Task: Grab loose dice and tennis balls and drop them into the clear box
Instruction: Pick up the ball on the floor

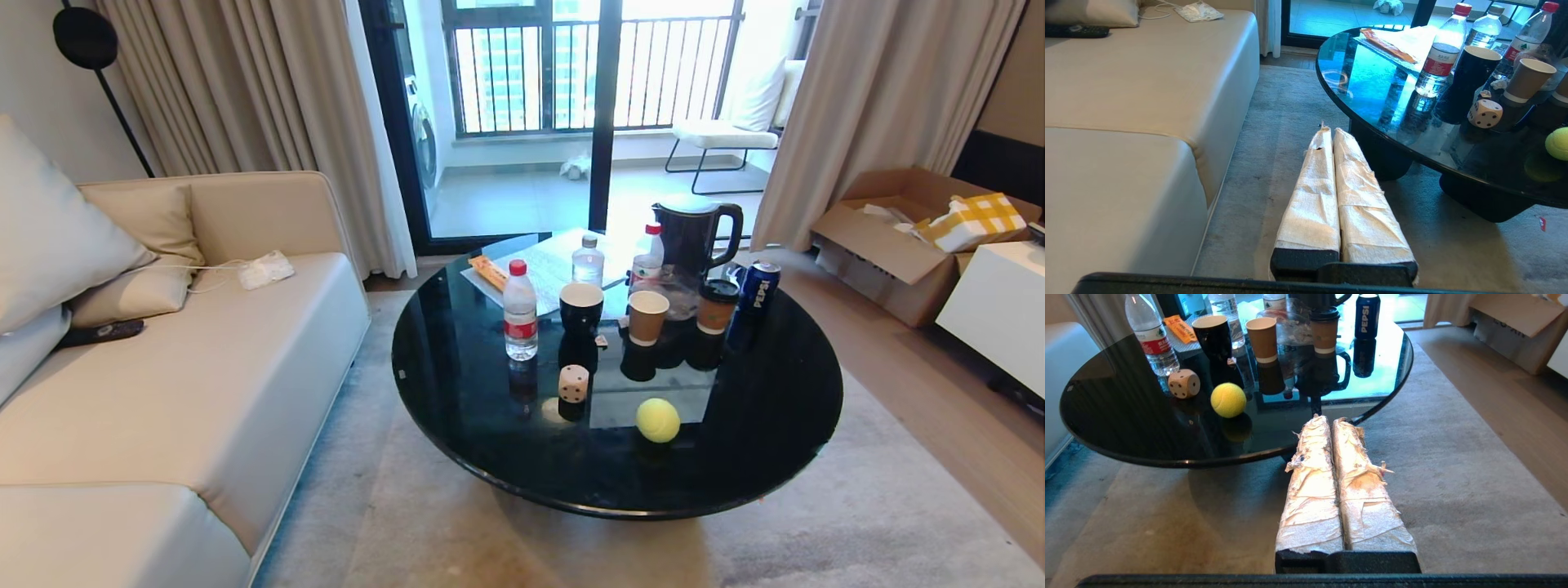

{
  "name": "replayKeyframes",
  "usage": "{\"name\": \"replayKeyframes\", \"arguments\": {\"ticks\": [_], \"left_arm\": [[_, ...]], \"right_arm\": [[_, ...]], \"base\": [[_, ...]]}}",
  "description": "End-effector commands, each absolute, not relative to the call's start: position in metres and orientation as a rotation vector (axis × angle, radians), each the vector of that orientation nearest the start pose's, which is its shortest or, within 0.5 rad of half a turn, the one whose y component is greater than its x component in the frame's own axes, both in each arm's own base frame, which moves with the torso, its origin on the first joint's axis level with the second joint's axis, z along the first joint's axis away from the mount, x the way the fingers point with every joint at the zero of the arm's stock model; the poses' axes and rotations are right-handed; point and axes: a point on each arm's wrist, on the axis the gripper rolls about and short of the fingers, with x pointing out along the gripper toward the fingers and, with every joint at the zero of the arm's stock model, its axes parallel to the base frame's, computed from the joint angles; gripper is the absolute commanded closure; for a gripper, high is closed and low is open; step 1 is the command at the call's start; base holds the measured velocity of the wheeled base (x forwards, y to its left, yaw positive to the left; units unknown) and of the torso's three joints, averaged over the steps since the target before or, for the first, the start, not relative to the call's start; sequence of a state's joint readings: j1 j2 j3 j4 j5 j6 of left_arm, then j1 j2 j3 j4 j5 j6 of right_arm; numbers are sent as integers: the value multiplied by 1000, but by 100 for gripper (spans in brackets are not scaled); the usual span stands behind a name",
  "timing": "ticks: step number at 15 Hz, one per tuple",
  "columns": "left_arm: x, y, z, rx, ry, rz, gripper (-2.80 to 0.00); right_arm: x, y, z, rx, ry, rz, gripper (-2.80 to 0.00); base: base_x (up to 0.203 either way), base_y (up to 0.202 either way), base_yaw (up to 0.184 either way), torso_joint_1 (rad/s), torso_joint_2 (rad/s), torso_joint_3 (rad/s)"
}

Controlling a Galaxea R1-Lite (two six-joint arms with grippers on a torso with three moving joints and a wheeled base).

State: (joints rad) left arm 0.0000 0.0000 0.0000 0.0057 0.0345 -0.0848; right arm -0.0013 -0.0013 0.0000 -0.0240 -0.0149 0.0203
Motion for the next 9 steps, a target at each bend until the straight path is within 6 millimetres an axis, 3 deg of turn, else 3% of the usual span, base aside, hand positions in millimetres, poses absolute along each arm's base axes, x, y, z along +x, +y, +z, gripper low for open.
{"name": "replayKeyframes", "arguments": {"ticks": [1,9], "left_arm": [[-23,1,75,-86,5,36,0],[-23,1,75,-86,5,36,0]], "right_arm": [[-22,0,76,20,-17,-15,0],[-22,0,76,20,-16,-17,0]], "base": [[182,0,-2,6,0,5],[183,0,-1,1,4,1]]}}
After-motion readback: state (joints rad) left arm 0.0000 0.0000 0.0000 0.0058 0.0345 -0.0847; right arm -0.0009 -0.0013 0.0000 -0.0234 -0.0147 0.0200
